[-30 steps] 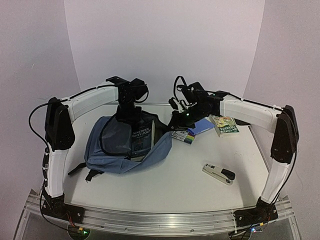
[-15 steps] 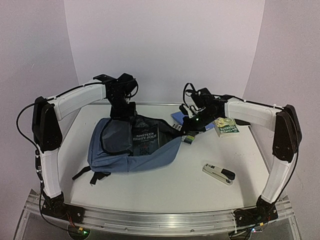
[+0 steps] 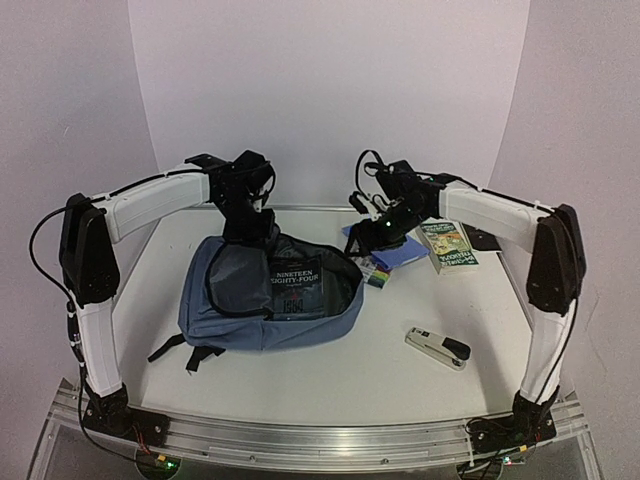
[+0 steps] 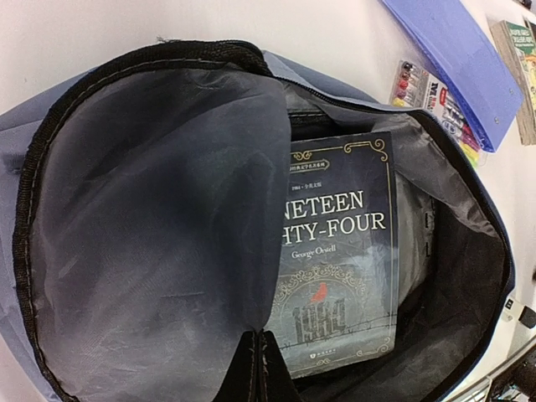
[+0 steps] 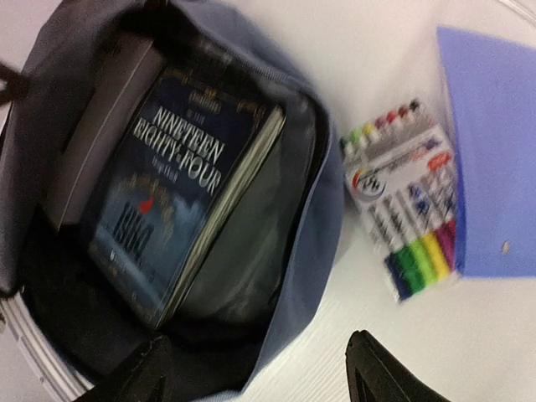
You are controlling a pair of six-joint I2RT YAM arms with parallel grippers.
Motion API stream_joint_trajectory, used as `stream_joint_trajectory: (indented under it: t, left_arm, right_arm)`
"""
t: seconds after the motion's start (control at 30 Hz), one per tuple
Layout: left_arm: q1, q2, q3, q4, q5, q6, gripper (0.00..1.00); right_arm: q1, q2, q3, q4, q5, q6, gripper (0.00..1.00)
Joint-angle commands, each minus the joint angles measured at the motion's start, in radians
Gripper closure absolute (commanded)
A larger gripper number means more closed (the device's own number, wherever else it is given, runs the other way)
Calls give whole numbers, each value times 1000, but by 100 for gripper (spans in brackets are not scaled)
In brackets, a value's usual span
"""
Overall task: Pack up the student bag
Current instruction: Adjust the student bag at the center of the board.
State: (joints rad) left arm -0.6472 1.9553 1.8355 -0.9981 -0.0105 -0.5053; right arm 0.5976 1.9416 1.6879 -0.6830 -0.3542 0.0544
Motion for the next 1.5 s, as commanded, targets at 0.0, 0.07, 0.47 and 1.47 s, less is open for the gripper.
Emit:
stream_joint_trajectory:
  t: [0.0,0.07,0.47,1.47]
  left_arm:
    - [4,-62,-7,6,7,17,100]
    - [4,-61,-8,4,7,19,100]
    - [4,-48,-1,-2,3,13,100]
    - [12,-17,26,-41,70,21,53]
  right_arm:
    - [-17,190,252,10,63,-46,29]
    - [-16,273,331,3,54,-44,29]
    - [-14,440,476,-64,9,-79,68]
    - [-211,123,234,41,23,14,21]
